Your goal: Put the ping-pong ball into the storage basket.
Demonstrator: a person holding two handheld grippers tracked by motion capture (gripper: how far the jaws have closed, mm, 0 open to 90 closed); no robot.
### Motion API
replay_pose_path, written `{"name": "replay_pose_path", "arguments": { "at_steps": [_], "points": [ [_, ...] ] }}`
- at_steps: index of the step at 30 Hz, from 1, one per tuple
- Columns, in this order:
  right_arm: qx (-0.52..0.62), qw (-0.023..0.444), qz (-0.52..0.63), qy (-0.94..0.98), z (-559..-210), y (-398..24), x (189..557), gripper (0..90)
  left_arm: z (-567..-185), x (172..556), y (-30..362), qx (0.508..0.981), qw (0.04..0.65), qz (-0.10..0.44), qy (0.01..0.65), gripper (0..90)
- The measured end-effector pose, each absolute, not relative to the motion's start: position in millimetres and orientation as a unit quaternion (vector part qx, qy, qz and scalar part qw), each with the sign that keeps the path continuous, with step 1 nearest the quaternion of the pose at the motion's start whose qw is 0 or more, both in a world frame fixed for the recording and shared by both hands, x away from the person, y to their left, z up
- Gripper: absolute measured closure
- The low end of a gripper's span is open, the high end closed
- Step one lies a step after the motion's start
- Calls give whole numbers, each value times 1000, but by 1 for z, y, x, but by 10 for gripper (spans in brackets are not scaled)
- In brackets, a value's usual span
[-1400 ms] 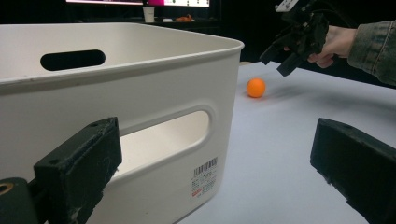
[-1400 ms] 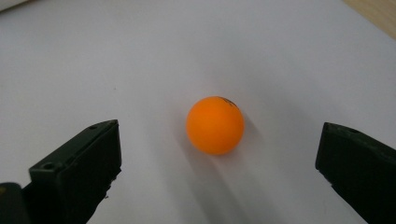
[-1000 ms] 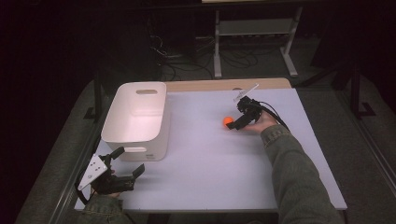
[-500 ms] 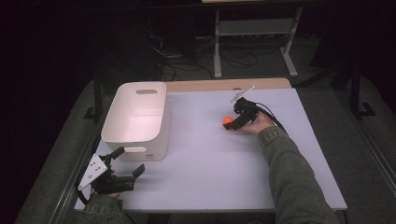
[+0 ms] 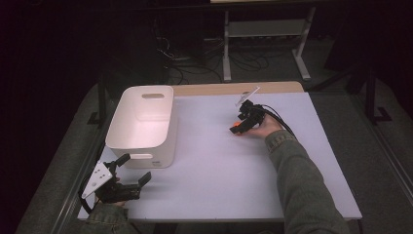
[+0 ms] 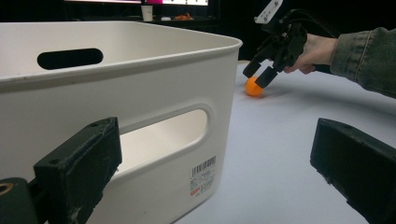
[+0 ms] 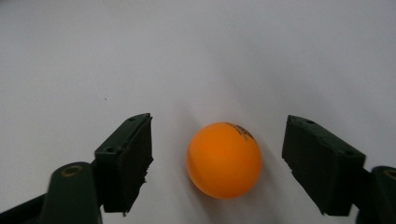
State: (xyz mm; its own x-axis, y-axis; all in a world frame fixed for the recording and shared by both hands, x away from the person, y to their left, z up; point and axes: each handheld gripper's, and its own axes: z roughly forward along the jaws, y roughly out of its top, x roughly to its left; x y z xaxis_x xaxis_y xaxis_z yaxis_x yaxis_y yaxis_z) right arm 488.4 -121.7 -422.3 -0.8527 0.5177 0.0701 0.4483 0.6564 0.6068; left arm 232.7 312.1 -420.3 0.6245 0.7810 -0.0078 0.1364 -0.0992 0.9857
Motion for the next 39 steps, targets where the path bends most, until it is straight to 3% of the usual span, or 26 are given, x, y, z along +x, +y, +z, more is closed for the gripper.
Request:
{"name": "replay_pose_path", "arguments": {
  "at_steps": [16, 39],
  "points": [
    [261, 55, 297, 917, -431, -117, 488, 486, -420, 233, 312, 690, 582, 275, 332, 16],
    [261, 57, 324, 908, -410, -122, 483, 495, -420, 233, 312, 691, 581, 275, 332, 16]
  ]
}}
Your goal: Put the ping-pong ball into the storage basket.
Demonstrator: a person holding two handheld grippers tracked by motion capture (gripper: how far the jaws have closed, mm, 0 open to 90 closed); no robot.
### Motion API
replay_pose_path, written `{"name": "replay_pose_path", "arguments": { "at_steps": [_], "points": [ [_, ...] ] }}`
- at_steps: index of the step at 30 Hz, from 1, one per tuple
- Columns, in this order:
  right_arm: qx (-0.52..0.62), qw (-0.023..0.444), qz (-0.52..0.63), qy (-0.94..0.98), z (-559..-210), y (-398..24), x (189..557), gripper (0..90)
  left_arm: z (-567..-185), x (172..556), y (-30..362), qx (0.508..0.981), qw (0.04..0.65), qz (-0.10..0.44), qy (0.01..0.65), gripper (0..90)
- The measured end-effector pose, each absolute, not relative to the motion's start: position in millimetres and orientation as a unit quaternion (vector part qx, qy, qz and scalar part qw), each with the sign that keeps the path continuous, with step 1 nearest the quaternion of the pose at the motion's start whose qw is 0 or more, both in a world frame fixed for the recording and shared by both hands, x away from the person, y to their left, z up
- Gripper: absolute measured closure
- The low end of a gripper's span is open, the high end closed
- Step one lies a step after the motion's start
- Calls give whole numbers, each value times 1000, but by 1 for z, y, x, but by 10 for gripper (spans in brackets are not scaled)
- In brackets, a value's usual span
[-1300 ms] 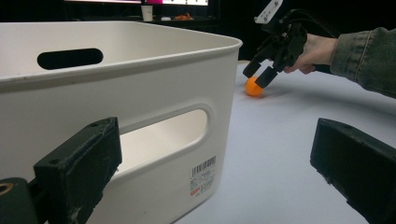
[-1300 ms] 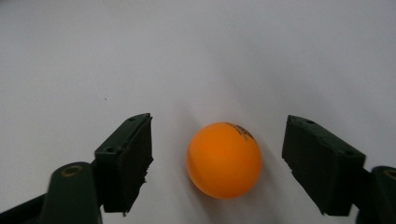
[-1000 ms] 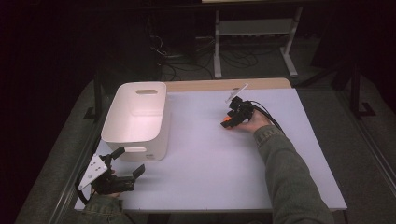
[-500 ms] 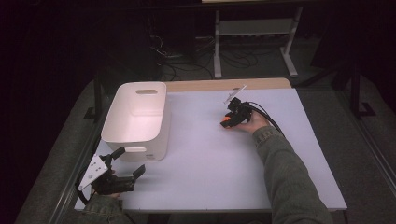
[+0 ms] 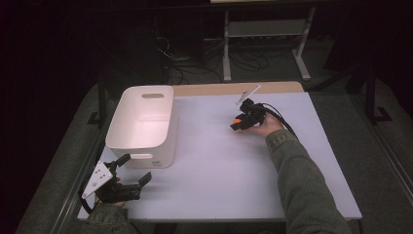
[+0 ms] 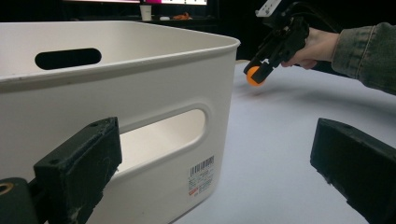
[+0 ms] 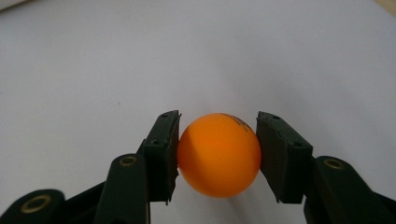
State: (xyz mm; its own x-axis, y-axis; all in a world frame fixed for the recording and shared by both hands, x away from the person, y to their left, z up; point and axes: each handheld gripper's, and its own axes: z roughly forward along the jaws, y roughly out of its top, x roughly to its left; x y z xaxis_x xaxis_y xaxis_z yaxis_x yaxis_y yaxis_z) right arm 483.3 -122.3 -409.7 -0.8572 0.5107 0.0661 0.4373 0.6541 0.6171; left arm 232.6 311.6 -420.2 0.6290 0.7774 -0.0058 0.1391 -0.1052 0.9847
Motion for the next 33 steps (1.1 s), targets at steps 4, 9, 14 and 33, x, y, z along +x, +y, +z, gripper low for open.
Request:
{"name": "replay_pose_path", "arguments": {
  "at_steps": [4, 9, 14, 33],
  "points": [
    [260, 58, 329, 906, -399, -123, 481, 496, -420, 233, 312, 691, 581, 275, 332, 16],
    [254, 60, 333, 906, -389, -122, 477, 495, -420, 233, 312, 691, 581, 275, 332, 16],
    [245, 58, 341, 906, -381, -119, 474, 496, -420, 233, 311, 691, 580, 275, 332, 16],
    [204, 48, 361, 909, -347, -93, 456, 496, -420, 233, 311, 690, 581, 276, 332, 16]
  ]
}}
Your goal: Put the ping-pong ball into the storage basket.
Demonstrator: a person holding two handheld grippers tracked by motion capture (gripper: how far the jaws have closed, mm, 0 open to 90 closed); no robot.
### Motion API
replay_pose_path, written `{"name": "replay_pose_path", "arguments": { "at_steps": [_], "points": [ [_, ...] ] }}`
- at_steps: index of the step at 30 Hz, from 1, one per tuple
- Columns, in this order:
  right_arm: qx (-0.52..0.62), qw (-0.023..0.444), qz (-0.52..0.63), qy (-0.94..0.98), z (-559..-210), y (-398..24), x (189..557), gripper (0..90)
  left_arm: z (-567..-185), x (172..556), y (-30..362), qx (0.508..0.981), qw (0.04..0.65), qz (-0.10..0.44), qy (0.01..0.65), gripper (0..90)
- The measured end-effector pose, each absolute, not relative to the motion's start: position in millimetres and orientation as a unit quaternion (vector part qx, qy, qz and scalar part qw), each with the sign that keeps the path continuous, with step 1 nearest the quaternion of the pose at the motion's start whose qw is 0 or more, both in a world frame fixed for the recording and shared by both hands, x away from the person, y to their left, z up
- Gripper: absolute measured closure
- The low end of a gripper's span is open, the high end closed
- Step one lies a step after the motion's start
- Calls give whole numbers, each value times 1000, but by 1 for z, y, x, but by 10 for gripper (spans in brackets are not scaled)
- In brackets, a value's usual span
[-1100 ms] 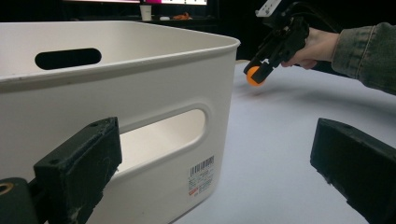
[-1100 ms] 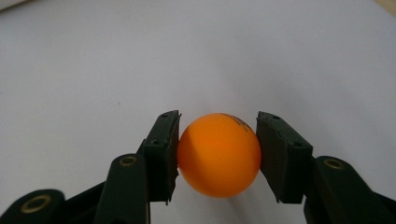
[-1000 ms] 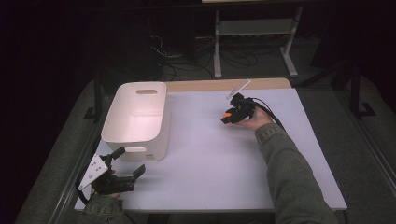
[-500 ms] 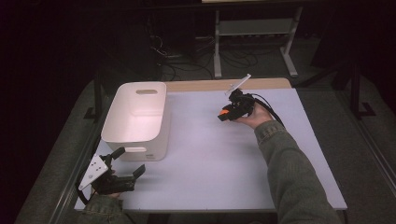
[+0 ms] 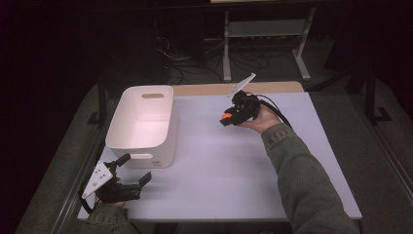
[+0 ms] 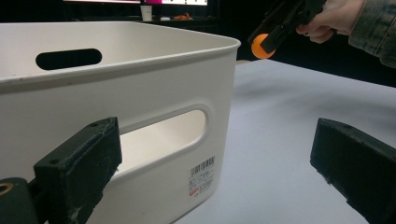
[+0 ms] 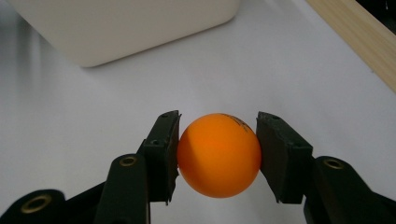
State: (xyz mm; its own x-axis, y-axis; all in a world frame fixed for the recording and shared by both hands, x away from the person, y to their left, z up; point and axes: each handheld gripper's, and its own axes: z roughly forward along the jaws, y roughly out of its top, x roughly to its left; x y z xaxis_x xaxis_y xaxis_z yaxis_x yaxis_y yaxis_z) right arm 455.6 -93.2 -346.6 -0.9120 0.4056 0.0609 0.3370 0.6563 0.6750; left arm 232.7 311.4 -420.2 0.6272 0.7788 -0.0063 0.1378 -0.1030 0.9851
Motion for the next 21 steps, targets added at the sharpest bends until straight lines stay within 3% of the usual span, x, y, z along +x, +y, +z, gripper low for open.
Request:
{"name": "replay_pose_path", "arguments": {
  "at_steps": [21],
  "points": [
    [175, 48, 375, 909, -315, -82, 439, 496, -420, 233, 311, 690, 582, 275, 332, 15]
  ]
}}
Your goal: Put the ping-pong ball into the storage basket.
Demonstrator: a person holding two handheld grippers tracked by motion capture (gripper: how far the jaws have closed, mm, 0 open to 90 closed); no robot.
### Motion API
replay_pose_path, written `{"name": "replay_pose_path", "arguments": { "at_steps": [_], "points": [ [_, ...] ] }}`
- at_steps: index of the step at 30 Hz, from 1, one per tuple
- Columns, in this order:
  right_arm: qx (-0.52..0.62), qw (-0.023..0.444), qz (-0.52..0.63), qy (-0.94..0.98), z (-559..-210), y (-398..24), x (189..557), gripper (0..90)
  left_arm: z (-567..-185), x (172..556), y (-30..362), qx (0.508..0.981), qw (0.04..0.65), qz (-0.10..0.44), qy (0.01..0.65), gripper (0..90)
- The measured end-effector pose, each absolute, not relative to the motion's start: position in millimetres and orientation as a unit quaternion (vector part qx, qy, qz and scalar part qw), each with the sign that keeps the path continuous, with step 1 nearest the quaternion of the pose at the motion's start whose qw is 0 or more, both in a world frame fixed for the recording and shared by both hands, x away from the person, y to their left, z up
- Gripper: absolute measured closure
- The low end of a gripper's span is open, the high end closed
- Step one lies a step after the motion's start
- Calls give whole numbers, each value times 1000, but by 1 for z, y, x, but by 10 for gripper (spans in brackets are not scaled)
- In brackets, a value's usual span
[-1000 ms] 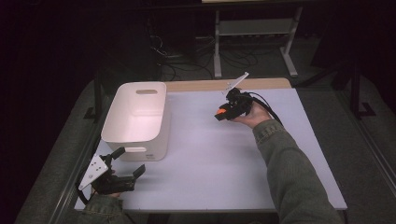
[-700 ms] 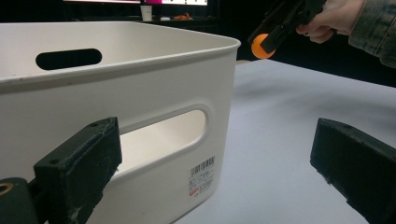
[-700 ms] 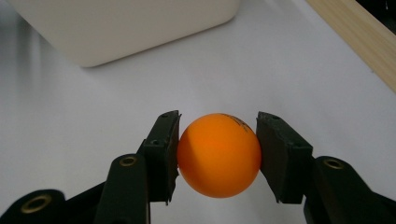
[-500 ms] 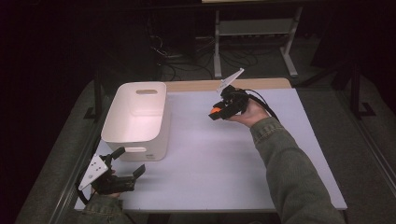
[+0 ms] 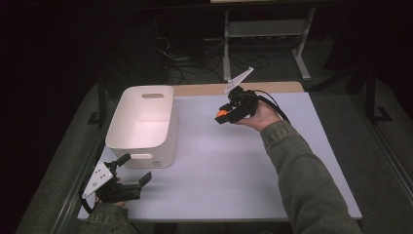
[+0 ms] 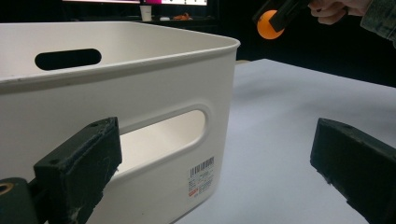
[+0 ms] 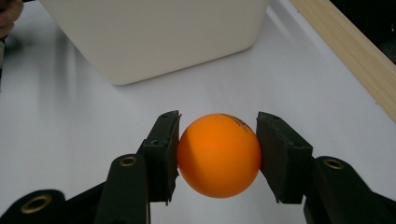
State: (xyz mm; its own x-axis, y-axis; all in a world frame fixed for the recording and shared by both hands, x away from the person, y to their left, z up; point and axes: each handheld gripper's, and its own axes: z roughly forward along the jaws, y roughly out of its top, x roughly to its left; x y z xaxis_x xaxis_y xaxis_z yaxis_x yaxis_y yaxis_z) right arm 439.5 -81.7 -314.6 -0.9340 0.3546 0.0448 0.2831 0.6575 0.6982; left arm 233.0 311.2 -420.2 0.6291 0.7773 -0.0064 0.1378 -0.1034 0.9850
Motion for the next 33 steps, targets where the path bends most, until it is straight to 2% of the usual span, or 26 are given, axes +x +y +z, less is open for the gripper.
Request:
{"name": "replay_pose_path", "arguments": {
  "at_steps": [33],
  "points": [
    [118, 59, 380, 915, -276, -48, 427, 496, -420, 234, 311, 690, 584, 273, 330, 16]
  ]
}}
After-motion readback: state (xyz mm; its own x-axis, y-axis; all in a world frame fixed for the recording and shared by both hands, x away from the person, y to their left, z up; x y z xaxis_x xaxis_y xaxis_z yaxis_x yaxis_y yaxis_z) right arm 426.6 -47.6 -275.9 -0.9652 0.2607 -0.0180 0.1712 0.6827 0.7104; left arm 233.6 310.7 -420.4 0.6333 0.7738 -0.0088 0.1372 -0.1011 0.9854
